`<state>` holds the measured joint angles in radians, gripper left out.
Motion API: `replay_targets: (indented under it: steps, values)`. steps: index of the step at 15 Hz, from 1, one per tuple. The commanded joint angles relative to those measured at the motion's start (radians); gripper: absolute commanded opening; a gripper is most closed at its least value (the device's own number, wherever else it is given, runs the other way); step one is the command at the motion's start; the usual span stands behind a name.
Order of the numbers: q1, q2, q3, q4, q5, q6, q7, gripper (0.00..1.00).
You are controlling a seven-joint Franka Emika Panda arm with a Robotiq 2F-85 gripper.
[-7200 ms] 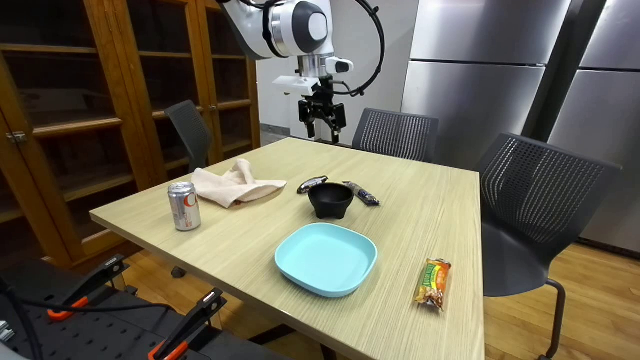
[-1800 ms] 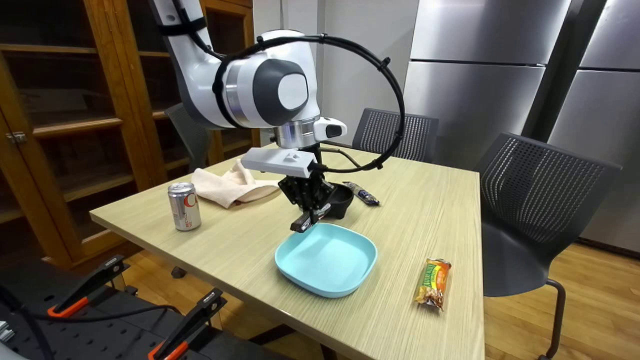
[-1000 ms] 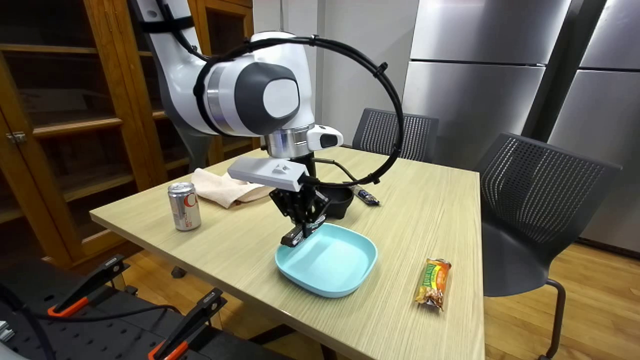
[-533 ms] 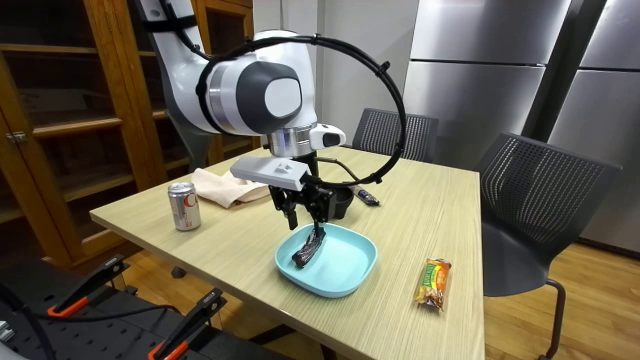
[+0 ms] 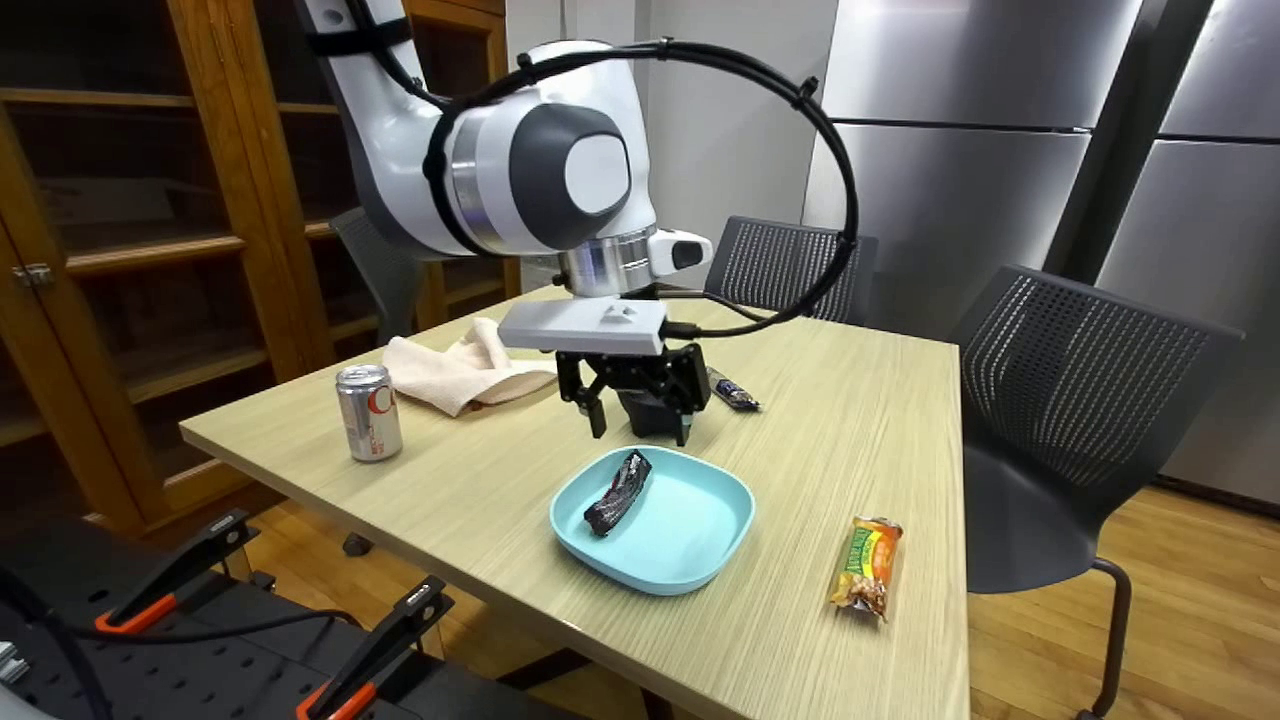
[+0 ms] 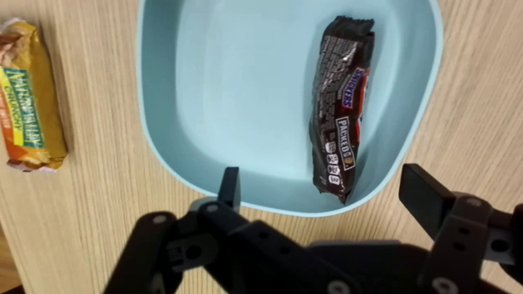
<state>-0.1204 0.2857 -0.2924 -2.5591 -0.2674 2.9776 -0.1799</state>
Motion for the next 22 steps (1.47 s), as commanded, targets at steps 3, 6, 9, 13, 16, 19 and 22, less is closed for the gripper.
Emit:
replay_targets:
  steps: [3,6,9,13,16,19,22]
  values:
    - [-0.134,-0.014,0.038,0.042,0.003,-0.046,-0.192,1.0]
    - [-0.273,-0.012,0.13,0.047,0.098,-0.041,-0.325,1.0]
    - [-0.431,0.004,0.252,0.075,0.243,-0.059,-0.47,1.0]
    - [-0.56,0.034,0.333,0.143,0.422,-0.145,-0.615,1.0]
    - [-0.501,0.024,0.275,0.102,0.383,-0.091,-0.567,1.0]
    - [-0.488,0.028,0.274,0.101,0.382,-0.091,-0.565,1.0]
    - [-0.487,0.028,0.274,0.101,0.382,-0.091,-0.565,1.0]
